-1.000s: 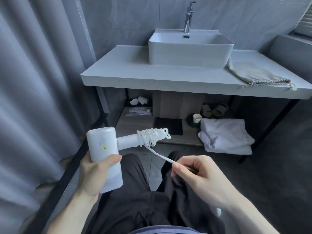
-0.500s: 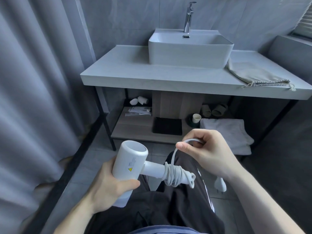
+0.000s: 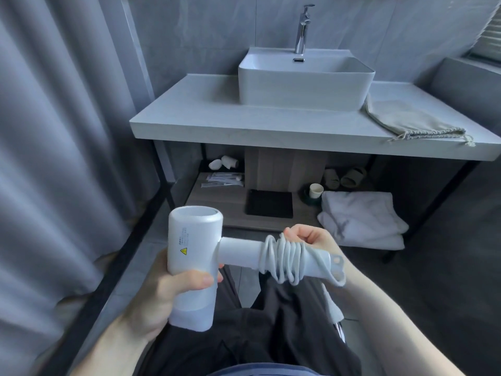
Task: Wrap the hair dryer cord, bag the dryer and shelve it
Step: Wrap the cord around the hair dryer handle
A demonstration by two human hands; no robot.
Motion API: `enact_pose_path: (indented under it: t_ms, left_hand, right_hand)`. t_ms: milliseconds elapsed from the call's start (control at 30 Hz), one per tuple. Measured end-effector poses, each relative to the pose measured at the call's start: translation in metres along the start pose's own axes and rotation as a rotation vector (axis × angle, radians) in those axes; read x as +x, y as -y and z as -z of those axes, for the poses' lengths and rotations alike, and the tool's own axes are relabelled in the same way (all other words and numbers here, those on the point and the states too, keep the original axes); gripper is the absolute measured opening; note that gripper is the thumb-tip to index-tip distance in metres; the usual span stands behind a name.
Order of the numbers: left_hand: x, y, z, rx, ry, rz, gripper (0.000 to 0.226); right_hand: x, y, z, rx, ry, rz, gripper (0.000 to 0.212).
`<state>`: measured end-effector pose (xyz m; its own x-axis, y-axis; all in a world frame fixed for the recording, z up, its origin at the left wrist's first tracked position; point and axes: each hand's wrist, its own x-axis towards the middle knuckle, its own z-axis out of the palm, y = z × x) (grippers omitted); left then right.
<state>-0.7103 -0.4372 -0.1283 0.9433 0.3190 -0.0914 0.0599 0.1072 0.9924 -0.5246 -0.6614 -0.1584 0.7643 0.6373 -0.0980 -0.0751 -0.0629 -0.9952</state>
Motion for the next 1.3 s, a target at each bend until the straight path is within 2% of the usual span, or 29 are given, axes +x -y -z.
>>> enact_pose_path:
  t_ms: [167, 367, 467, 633, 733, 833, 967, 1067, 1300]
  left_hand:
    - [0.005, 0.001, -0.003, -0.141, -0.145, 0.029, 0.047]
    - [0.012, 0.001, -0.002, -0.02, -0.347, -0.009, 0.038]
    - [0.014, 0.004, 0.0, -0.004, -0.398, -0.019, 0.027]
    - [0.02, 0.013, 0.006, -0.02, -0.499, 0.041, 0.044]
    - [0.022, 0.018, 0.008, 0.005, -0.527, 0.053, 0.047]
    - [0.021, 0.023, 0.007, 0.077, -0.537, 0.06, 0.046]
    - [0.017, 0.03, 0.006, 0.198, -0.5, 0.076, 0.039]
    - [0.015, 0.033, 0.006, 0.266, -0.436, 0.069, 0.04]
    - [0.006, 0.027, -0.001, 0.38, -0.238, 0.029, 0.04]
  right_hand:
    - [-0.016, -0.015, -0.017, -0.072, 0.01, -0.045, 0.042]
    - [-0.037, -0.016, -0.02, -0.278, 0.147, -0.042, 0.039]
    - [-0.044, -0.013, -0.018, -0.415, 0.14, -0.037, 0.039]
    - [-0.061, 0.001, -0.016, -0.671, 0.137, 0.087, 0.034]
    - [-0.069, 0.014, -0.016, -0.749, 0.124, 0.137, 0.03]
    - [-0.074, 0.026, -0.017, -0.806, 0.116, 0.181, 0.033]
    - [-0.076, 0.044, -0.017, -0.819, 0.054, 0.226, 0.02]
    - [-0.071, 0.053, -0.015, -0.707, -0.031, 0.271, 0.011]
    - [-0.054, 0.066, -0.008, -0.479, -0.167, 0.263, 0.021]
